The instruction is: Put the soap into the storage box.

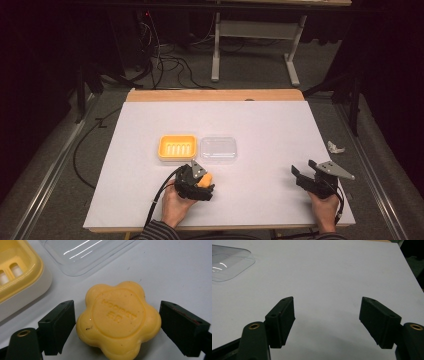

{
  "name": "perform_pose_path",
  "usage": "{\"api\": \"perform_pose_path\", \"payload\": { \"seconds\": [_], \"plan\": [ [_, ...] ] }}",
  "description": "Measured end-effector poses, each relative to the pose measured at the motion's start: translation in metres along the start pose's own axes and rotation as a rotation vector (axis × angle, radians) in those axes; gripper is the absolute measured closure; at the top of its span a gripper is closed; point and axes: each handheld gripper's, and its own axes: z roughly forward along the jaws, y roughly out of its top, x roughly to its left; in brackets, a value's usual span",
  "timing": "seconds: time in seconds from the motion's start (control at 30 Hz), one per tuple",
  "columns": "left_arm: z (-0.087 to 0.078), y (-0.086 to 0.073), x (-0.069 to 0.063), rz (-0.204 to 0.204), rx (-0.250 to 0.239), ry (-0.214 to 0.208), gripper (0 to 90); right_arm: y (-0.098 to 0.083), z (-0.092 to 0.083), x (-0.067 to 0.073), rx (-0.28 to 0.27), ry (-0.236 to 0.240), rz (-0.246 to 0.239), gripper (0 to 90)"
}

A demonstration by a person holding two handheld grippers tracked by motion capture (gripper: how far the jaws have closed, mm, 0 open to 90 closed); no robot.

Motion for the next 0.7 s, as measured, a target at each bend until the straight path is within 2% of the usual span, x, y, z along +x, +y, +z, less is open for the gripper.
{"api": "perform_pose_path", "payload": {
  "seconds": [0.1,0.27,0.43,0.53,0.7],
  "plan": [
    [0.0009,0.0005,0.0009,-0.012,0.005,0.001,18.6,0.0002,0.0005,0.0005,0.005,0.002,-0.003,28.9],
    [0.0006,0.0005,0.0003,-0.003,0.005,0.002,24.7,0.0001,0.0001,0.0003,0.001,0.001,-0.005,28.9],
    [0.0008,0.0011,0.0001,-0.005,0.012,0.004,25.2,-0.0001,-0.0003,0.0005,-0.001,0.0,-0.004,28.9],
    [0.0003,0.0012,-0.0016,0.028,0.012,0.013,25.5,-0.0001,-0.0004,0.0006,-0.003,-0.001,-0.007,28.8],
    [0.0005,0.0012,0.001,0.028,0.007,-0.007,25.7,-0.0001,-0.0003,0.0007,-0.003,-0.002,-0.005,28.8]
  ]
}}
